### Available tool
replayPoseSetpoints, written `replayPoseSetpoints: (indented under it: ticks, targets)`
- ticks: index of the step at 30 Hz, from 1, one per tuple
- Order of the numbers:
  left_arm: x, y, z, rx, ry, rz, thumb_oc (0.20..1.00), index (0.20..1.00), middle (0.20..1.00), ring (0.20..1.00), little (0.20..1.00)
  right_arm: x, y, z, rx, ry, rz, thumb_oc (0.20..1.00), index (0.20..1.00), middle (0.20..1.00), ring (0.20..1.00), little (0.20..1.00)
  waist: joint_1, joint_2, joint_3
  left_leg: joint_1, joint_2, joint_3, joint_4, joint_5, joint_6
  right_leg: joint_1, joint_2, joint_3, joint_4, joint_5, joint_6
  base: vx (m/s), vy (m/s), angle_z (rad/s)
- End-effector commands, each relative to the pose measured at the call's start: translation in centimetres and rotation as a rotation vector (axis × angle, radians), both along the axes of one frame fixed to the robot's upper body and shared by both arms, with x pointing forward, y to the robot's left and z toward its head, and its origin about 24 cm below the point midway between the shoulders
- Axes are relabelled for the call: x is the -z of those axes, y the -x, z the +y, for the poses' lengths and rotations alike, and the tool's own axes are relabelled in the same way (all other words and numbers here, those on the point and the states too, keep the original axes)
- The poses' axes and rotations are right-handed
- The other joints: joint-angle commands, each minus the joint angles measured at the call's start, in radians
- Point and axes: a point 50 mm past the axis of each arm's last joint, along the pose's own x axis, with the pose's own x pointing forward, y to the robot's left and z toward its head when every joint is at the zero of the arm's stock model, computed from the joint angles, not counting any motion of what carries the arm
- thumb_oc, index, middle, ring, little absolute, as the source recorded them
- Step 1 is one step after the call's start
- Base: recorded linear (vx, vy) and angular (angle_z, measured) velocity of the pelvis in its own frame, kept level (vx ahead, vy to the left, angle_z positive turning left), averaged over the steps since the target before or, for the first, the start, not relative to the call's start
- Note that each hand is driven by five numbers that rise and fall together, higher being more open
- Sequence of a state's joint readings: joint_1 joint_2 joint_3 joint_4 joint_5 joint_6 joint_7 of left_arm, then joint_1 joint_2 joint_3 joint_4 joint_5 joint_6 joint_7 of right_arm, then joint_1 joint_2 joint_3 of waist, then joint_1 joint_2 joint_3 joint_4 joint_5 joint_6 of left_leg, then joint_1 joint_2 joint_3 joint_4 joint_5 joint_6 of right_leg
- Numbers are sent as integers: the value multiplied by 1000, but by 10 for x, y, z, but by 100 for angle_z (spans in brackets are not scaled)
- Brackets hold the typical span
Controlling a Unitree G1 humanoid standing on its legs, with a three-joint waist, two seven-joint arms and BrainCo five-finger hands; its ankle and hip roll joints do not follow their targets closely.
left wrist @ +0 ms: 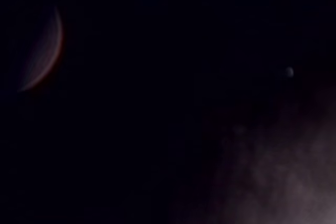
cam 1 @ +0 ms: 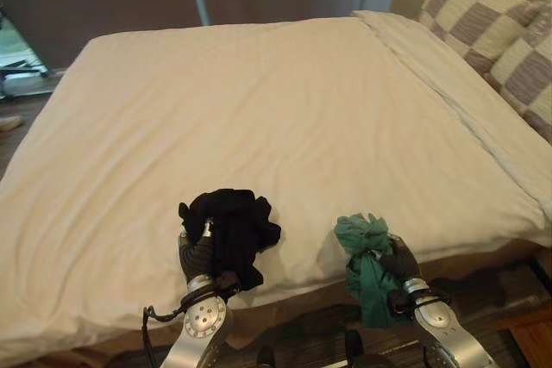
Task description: Tidy up the quilt and then pick up the clothes from the bed and put them into the laundry hamper.
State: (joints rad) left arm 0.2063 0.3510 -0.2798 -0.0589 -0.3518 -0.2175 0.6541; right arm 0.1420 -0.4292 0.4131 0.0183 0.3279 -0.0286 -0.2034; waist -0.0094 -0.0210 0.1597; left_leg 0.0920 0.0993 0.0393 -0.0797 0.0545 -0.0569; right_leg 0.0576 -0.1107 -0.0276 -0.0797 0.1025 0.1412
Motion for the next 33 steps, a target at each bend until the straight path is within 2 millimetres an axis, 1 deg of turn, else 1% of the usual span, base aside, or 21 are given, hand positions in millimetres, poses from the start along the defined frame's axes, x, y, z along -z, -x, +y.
replayPoseSetpoints:
  ticks: [1,3,4,5,6,7,8,11,13,14,15,16,17,18,21,22,23,25,26,28,33]
  targets:
    - [-38,-13,11,-36,-38,-205,200,200,200,200,200,-38,-16,2,-73,-70,-170,200,200,200,200,200,87,-31,58,-72,31,-14,126,-60,-35,-8,-15,-195,191,-170,-51,-249,-105,77]
    - [-37,-11,12,2,-51,-216,200,200,200,200,200,-37,-8,-11,-29,-82,-180,200,200,200,200,200,103,-17,81,-140,67,65,163,24,-63,2,-35,-312,231,-196,-61,-289,-85,223]
    - [-35,-8,14,0,-53,-219,200,200,200,200,200,-36,-5,-16,-24,-96,-188,200,200,200,200,200,106,-16,84,-147,76,86,186,20,-68,5,-63,-378,266,-213,-61,-212,-21,300]
    - [-35,-7,15,-1,-53,-222,200,200,200,200,200,-35,-5,-16,-26,-96,-186,200,200,200,200,200,108,-17,83,-144,74,84,190,12,-66,4,-72,-387,276,-215,-58,-245,55,294]
    - [-32,-2,22,-22,-57,-224,200,200,200,200,200,-33,-6,-14,-59,-107,-184,200,200,200,200,200,129,-22,79,-123,52,71,201,-32,-54,-1,-110,-418,310,-219,-48,-229,64,213]
    - [-32,0,25,-18,-58,-225,200,200,200,200,200,-31,-9,-10,-76,-110,-174,200,200,200,200,200,143,-23,74,-112,45,78,210,-46,-50,10,-126,-440,307,-214,-46,-174,41,175]
    - [-31,0,26,-3,-57,-223,200,200,200,200,200,-30,-9,-9,-66,-111,-172,200,200,200,200,200,148,-24,71,-98,49,82,220,-61,-58,22,-130,-436,311,-232,-39,-164,54,123]
    - [-29,1,27,26,-51,-224,200,200,200,200,200,-31,-16,1,-52,-121,-188,200,200,200,200,200,164,-9,65,-73,96,166,271,-27,-64,79,-159,-519,302,-222,-42,-217,175,196]
    - [-26,3,28,2,-56,-215,200,200,200,200,200,-29,-20,9,-55,-149,-183,200,200,200,200,200,184,6,63,-31,73,199,191,-62,-51,103,-198,-560,283,-180,-21,-177,336,186]
    - [-25,2,28,10,-59,-216,200,200,200,200,200,-29,-21,11,-48,-159,-187,200,200,200,200,200,190,10,62,-22,67,204,173,-62,-50,106,-207,-571,275,-168,-14,-184,315,151]
    - [-23,3,28,8,-62,-208,200,200,200,200,200,-28,-24,16,-32,-170,-179,200,200,200,200,200,207,18,58,-8,51,203,138,-65,-46,110,-229,-593,264,-129,5,-149,245,139]
    - [-22,3,28,11,-65,-200,200,200,200,200,200,-27,-24,21,-16,-196,-170,200,200,200,200,200,228,17,51,-10,13,170,112,-79,-32,102,-265,-596,273,-58,38,-145,327,167]
    - [-22,3,28,26,-72,-193,200,200,200,200,200,-23,-23,25,-6,-198,-155,200,200,200,200,200,246,15,46,-17,-15,135,95,-87,-16,96,-284,-587,276,-26,53,-76,231,133]
    - [-23,3,27,35,-76,-192,200,200,200,200,200,-22,-22,25,1,-198,-155,200,200,200,200,200,246,14,44,-16,-19,125,87,-86,-13,93,-283,-579,275,-22,55,-27,149,87]
    - [-22,-6,19,122,-63,-178,200,200,200,200,200,-18,-18,24,95,-198,-135,200,200,200,200,200,216,17,24,-37,-60,2,37,-53,21,43,-231,-425,233,-4,33,-36,100,89]
    - [-22,-14,14,166,-61,-176,200,200,200,200,200,-15,-15,22,135,-188,-127,200,200,200,200,200,187,13,11,-49,-82,-60,27,-52,36,5,-195,-322,243,-13,29,54,46,121]
    - [-22,-15,13,168,-59,-175,200,200,200,200,200,-15,-14,22,135,-189,-128,200,200,200,200,200,182,11,8,-51,-85,-68,27,-52,39,-1,-190,-308,246,-15,28,82,93,195]
    - [-22,-25,2,210,-58,-165,200,200,200,200,200,-11,-14,16,155,-165,-119,200,200,200,200,200,132,-3,-13,-60,-106,-126,11,-42,54,-36,-95,-195,252,-61,23,82,50,230]
    - [-22,-26,-4,212,-61,-161,200,200,200,200,200,-8,-16,11,146,-157,-119,200,200,200,200,200,119,-10,-16,-58,-110,-140,10,-44,54,-31,-57,-176,217,-94,16,79,-50,143]
    - [-20,-29,-17,243,-59,-147,200,200,200,200,200,-7,-18,3,153,-143,-120,200,200,200,200,200,106,-27,-24,-58,-124,-179,6,-48,52,-9,-6,-122,139,-115,5,64,-156,87]
    - [-13,-31,-23,245,-17,-106,200,200,200,200,200,-8,-20,-2,149,-123,-143,200,200,200,200,200,93,-19,-27,-66,-124,-156,-8,-37,37,10,19,-134,75,-106,-2,13,-52,6]
